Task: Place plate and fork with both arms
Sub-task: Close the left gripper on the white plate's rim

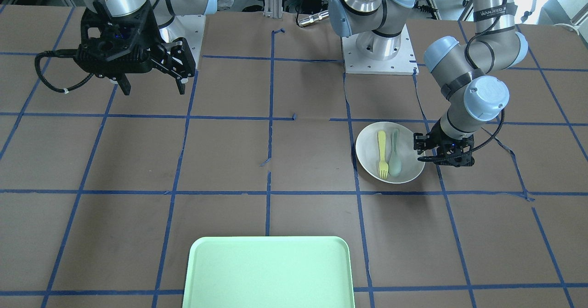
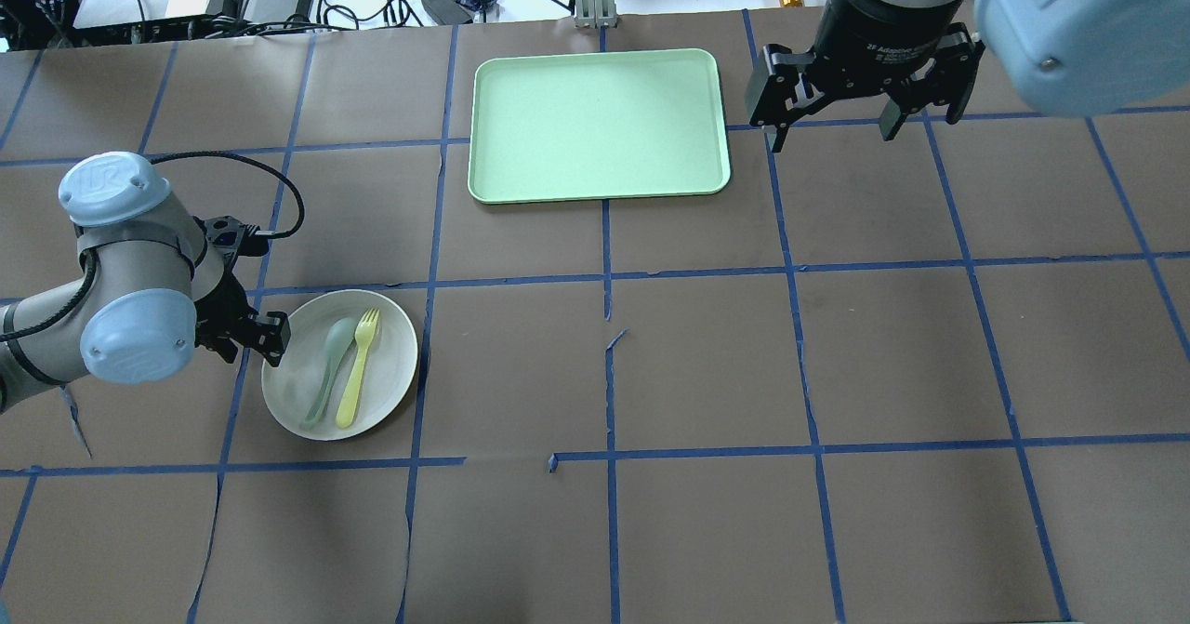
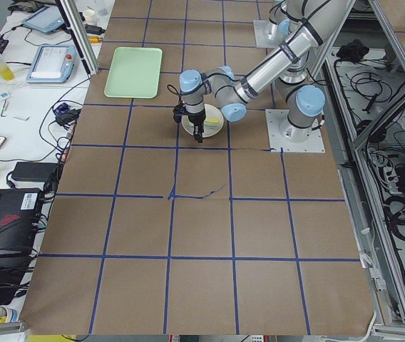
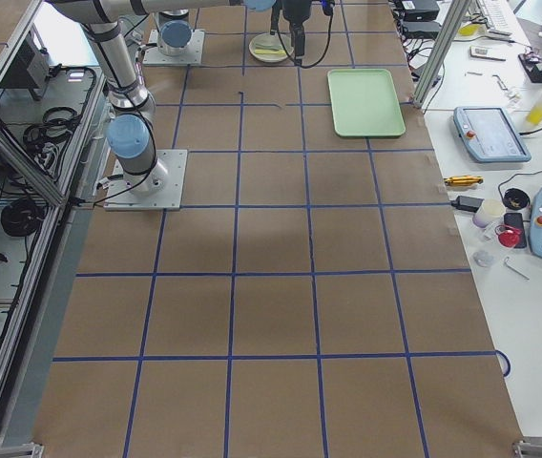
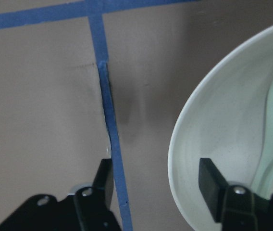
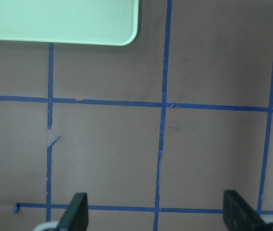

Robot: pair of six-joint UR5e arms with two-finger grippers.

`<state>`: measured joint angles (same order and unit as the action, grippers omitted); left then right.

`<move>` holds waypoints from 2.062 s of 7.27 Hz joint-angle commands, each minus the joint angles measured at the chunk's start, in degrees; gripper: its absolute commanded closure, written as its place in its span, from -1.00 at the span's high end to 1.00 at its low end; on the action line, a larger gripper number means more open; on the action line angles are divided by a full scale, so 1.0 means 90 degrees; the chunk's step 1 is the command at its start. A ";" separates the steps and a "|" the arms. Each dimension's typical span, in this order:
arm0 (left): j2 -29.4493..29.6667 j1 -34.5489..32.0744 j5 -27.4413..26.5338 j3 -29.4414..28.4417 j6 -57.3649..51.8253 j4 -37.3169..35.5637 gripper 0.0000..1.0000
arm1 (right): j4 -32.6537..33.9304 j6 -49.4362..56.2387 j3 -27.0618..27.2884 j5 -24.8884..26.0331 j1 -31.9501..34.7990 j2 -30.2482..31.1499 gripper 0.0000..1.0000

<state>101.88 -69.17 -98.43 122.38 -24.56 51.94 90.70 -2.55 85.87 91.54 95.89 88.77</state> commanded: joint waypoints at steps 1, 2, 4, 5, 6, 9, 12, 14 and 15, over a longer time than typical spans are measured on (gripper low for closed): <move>0.0077 0.0000 -0.0001 -0.0004 0.0111 0.0010 -0.17 | 0.0000 0.0000 0.0000 -0.0005 0.0000 0.0000 1.00; 0.0106 0.0000 0.0018 -0.0004 0.0169 0.0010 -0.31 | 0.0000 0.0000 0.0000 -0.0005 0.0000 0.0000 1.00; 0.0126 0.0000 0.0087 -0.0014 0.0170 0.0010 -0.32 | 0.0000 0.0000 0.0000 -0.0005 0.0000 0.0000 1.00; 0.0135 0.0000 0.0097 -0.0014 0.0180 0.0010 -0.34 | 0.0000 0.0000 0.0000 -0.0015 0.0000 0.0000 1.00; 0.0145 0.0000 0.0106 -0.0014 0.0238 0.0010 -0.34 | 0.0000 0.0000 0.0000 -0.0015 0.0000 0.0000 1.00; 0.0145 0.0000 0.0087 -0.0043 0.0287 0.0020 -0.70 | 0.0000 0.0000 -0.0010 -0.0005 0.0000 0.0000 1.00; 0.0145 0.0000 0.0087 -0.0043 0.0287 0.0039 -1.00 | 0.0000 0.0000 0.0000 -0.0015 0.0000 0.0000 1.00; 0.0126 0.0009 0.0087 -0.0072 0.0258 0.0049 -1.00 | 0.0000 0.0000 -0.0010 -0.0015 0.0000 0.0000 1.00; 0.0087 0.0029 0.0116 -0.0092 0.0258 0.0049 -1.00 | 0.0000 0.0000 0.0000 -0.0025 0.0000 0.0000 1.00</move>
<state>102.97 -69.07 -97.59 121.76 -22.14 52.37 90.70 -2.55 85.81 91.39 95.89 88.77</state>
